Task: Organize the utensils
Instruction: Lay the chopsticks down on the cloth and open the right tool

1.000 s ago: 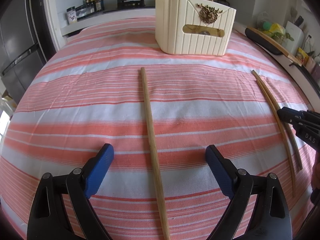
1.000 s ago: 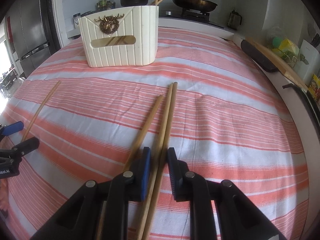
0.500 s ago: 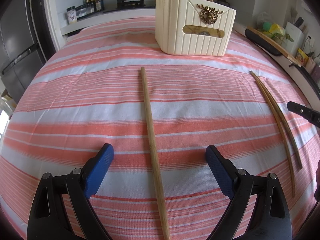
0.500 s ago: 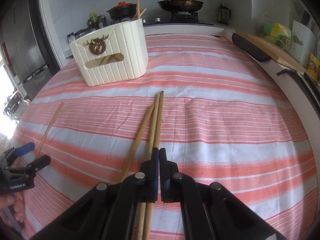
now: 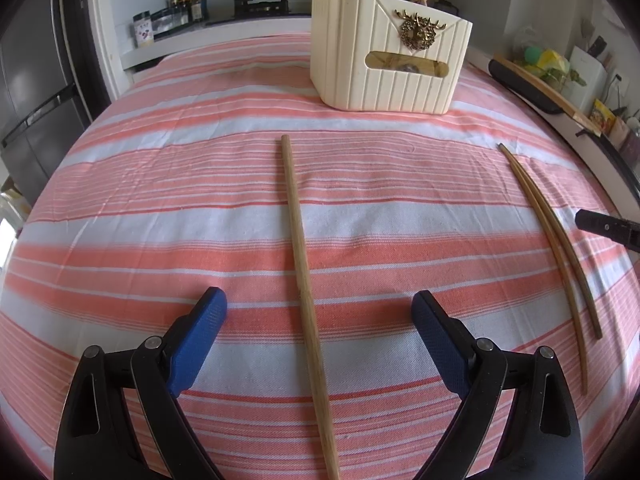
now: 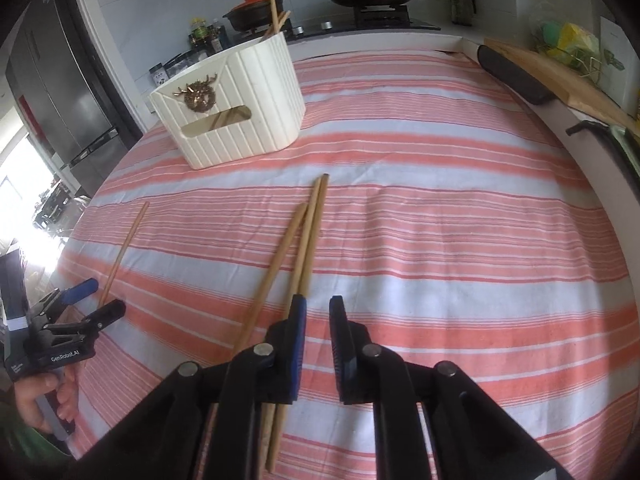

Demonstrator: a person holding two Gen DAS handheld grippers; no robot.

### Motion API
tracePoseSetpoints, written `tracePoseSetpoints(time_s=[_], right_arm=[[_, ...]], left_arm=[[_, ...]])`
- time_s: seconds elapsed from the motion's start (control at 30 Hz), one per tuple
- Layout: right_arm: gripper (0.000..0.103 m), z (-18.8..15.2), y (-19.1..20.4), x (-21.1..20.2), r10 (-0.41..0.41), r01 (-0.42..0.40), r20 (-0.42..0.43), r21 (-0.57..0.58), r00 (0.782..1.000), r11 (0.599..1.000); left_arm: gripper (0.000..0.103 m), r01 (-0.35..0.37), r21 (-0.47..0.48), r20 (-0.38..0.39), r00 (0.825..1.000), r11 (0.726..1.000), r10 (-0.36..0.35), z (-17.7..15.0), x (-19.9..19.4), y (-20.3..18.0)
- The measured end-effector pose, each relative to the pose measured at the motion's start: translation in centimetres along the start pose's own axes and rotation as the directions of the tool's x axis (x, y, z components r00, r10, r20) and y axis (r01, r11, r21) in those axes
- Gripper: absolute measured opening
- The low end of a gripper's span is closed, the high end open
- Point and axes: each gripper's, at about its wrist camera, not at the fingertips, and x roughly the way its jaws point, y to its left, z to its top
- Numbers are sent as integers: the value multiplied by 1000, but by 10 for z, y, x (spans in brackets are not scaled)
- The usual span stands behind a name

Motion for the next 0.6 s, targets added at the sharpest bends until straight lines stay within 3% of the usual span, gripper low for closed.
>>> tracePoseSetpoints(time_s=[0.23, 0.3, 0.43, 0.6], right_arm=[[11, 7, 7, 30, 35, -34, -113, 12, 993, 999], [13, 10, -2, 30, 99, -88, -115, 91, 988, 992], [13, 6, -31, 34, 247, -217, -78, 277, 966, 936], [7, 6, -29, 35, 239, -213, -90, 231, 967, 949]], left_arm=[[94, 6, -4, 2, 1000, 1000, -6, 0, 0, 2], [94, 9, -6, 3, 1000, 1000, -9, 0, 0, 2], [95, 16, -9, 4, 1000, 1000, -16, 0, 0, 3], [95, 14, -4, 2, 1000, 1000, -14, -1, 0, 3]])
